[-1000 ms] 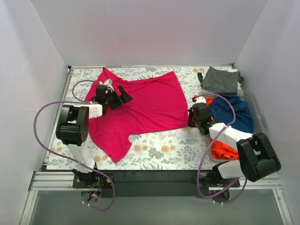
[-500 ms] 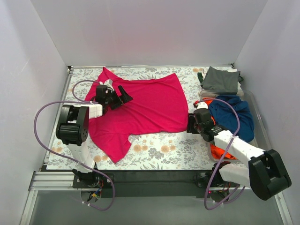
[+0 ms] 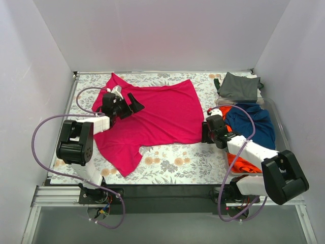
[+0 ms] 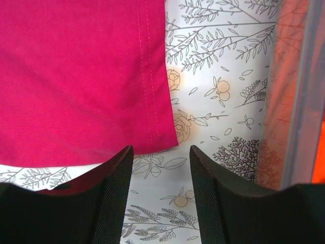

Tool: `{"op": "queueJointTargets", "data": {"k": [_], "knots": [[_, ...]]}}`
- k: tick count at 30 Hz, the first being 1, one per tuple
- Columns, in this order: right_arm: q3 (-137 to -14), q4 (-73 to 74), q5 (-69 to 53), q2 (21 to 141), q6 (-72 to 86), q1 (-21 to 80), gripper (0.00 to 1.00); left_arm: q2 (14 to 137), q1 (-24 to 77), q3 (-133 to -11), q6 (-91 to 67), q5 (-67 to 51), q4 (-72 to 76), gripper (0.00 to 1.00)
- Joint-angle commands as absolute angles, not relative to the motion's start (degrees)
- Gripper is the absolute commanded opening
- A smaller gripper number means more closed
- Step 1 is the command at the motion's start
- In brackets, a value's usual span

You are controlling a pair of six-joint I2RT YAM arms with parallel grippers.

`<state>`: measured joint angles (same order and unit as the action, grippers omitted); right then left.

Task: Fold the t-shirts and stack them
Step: Flatten the tshirt out

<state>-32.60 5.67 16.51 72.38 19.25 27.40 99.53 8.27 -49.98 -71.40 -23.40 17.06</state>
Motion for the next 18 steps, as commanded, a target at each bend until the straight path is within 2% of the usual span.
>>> {"op": "queueJointTargets", "data": {"k": [1,7,10,15,18], "knots": [[-35.07,2.90,16.44,73.82,18.54,27.51,0.43,97.21,9.14,-48.96,-71.28,-23.47,17.23,0.97],[-34.10,0.79,15.03,75.76,18.63,27.42,0.41,95.89,12.04,-46.07,-71.71,-18.64,17.49,0.96],[-36.12,0.79,14.50,76.55,18.28,27.42,0.41,90.20,13.00,-41.42,-72.33,-12.15,18.02,0.96],[-44.36,0.79,13.54,77.96,16.26,27.25,0.43,74.12,15.64,-34.82,-74.35,7.42,13.28,0.96],[-47.37,0.53,11.96,79.28,15.29,26.81,0.44,63.57,17.66,-29.37,-77.25,14.30,9.33,0.96]]}}
